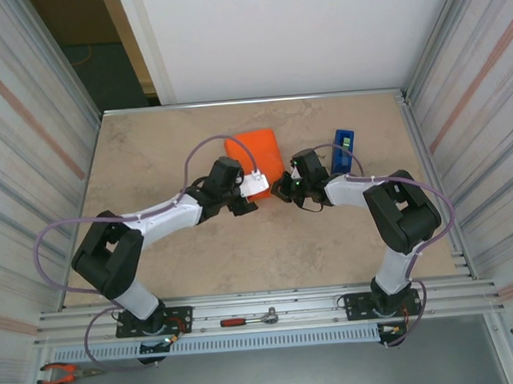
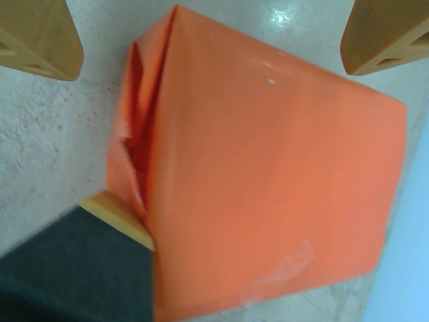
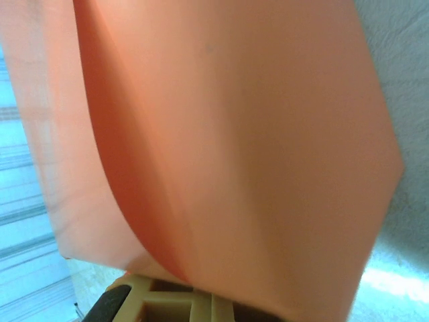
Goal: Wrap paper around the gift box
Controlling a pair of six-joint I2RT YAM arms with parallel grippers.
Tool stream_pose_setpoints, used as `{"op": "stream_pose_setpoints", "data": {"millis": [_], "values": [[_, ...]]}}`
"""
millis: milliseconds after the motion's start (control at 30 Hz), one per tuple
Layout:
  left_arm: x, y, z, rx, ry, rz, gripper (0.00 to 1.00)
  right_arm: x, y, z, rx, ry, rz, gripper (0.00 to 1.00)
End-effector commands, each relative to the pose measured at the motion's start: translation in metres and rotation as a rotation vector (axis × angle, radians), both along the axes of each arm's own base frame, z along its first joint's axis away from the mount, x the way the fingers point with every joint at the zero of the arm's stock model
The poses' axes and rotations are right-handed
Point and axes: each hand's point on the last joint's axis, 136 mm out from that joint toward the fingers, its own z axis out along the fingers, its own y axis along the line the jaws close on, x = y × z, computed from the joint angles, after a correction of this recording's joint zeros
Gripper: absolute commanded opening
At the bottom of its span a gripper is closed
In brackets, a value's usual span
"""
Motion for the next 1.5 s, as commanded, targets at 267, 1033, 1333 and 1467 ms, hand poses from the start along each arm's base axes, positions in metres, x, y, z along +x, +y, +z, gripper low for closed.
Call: {"op": "stream_pose_setpoints", "data": {"millis": [267, 1033, 1333, 1467], "values": [[0.015, -0.012, -0.015, 0.059, -0.125, -0.002, 0.99, 0.01, 0.002, 0.003, 0.01, -0.021, 0.014, 0.0], [0.03, -0.017, -0.034, 0.073, -0.024, 0.037, 0.73, 0.01, 0.001, 0.002, 0.015, -0.013, 0.013, 0.0], [0.032, -0.02, -0.039, 0.072, -0.002, 0.037, 0.83, 0.01, 0.001, 0.002, 0.013, -0.012, 0.01, 0.0], [0.031, -0.021, -0.043, 0.073, 0.01, 0.037, 0.86, 0.011, 0.002, 0.002, 0.013, -0.012, 0.011, 0.0]]}}
